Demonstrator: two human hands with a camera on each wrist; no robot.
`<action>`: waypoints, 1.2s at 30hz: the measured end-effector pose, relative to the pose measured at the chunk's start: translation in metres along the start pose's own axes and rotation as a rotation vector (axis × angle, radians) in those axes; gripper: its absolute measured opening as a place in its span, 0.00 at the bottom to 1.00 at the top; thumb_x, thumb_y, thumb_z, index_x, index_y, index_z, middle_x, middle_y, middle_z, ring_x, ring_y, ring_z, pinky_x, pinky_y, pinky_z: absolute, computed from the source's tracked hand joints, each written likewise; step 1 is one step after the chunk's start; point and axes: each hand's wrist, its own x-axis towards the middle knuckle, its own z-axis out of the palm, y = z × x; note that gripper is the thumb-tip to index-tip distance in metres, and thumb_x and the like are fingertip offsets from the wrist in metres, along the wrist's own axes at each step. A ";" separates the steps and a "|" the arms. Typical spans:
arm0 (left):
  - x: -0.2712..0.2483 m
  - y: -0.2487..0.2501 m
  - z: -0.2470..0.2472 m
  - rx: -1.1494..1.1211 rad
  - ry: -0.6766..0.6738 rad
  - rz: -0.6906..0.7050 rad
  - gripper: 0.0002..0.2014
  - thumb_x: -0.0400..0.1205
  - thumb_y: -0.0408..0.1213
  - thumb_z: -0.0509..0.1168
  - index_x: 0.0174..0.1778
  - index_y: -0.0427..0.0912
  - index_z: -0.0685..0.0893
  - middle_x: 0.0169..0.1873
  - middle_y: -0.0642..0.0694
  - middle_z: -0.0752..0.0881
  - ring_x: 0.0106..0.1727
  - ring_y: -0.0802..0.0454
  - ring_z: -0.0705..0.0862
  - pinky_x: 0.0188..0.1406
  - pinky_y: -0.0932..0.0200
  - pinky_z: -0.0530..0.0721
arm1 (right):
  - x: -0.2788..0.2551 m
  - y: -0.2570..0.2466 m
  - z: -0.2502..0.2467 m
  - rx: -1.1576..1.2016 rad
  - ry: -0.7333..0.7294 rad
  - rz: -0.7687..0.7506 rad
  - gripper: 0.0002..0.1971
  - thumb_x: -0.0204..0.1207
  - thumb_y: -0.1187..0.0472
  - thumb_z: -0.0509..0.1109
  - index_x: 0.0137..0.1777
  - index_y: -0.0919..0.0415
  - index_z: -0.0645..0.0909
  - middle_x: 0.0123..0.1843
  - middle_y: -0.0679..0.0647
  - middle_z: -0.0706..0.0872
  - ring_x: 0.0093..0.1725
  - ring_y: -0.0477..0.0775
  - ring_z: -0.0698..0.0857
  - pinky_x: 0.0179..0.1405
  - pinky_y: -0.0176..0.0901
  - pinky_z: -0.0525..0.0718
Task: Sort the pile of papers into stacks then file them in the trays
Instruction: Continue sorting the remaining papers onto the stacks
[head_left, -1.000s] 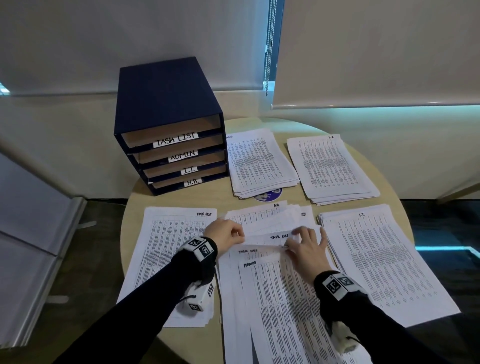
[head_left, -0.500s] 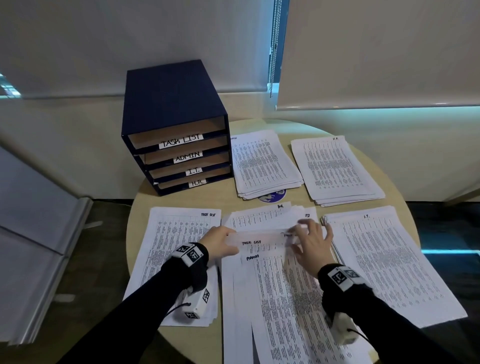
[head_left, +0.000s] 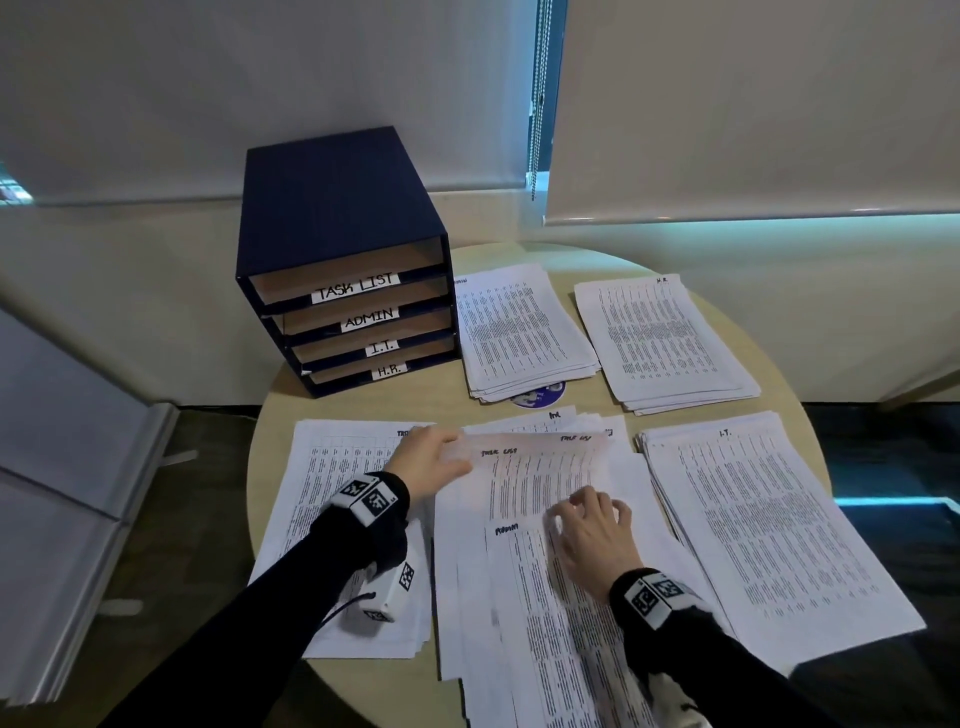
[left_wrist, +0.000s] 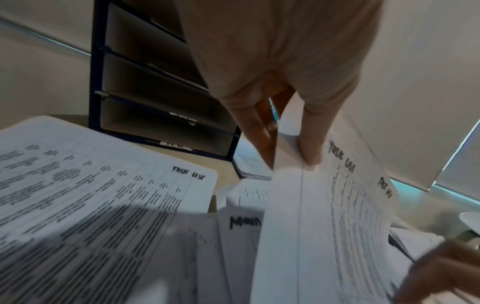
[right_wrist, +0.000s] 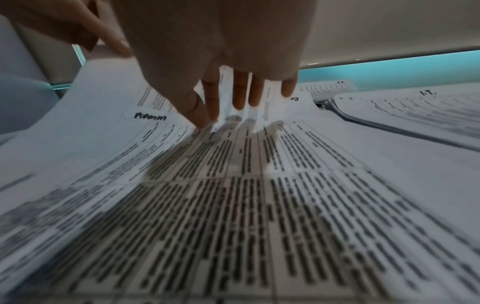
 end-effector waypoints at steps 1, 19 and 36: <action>-0.001 0.004 -0.006 -0.025 0.047 0.010 0.23 0.79 0.42 0.72 0.69 0.38 0.81 0.64 0.42 0.83 0.67 0.44 0.80 0.66 0.58 0.74 | -0.002 0.000 0.000 0.030 -0.041 -0.008 0.08 0.80 0.50 0.61 0.57 0.46 0.76 0.54 0.49 0.75 0.54 0.51 0.77 0.64 0.55 0.73; -0.020 0.119 -0.120 -0.746 0.601 0.560 0.09 0.85 0.28 0.62 0.57 0.45 0.77 0.53 0.52 0.84 0.55 0.63 0.85 0.55 0.63 0.84 | 0.090 0.007 -0.207 1.461 0.329 0.133 0.14 0.68 0.72 0.75 0.54 0.67 0.84 0.54 0.56 0.90 0.56 0.57 0.87 0.65 0.56 0.82; 0.009 0.055 -0.006 -0.640 0.488 -0.111 0.16 0.85 0.43 0.63 0.66 0.39 0.74 0.65 0.45 0.80 0.56 0.55 0.81 0.51 0.68 0.77 | 0.068 -0.021 -0.107 1.504 0.240 0.407 0.12 0.75 0.65 0.71 0.57 0.56 0.80 0.52 0.55 0.87 0.54 0.57 0.85 0.56 0.54 0.83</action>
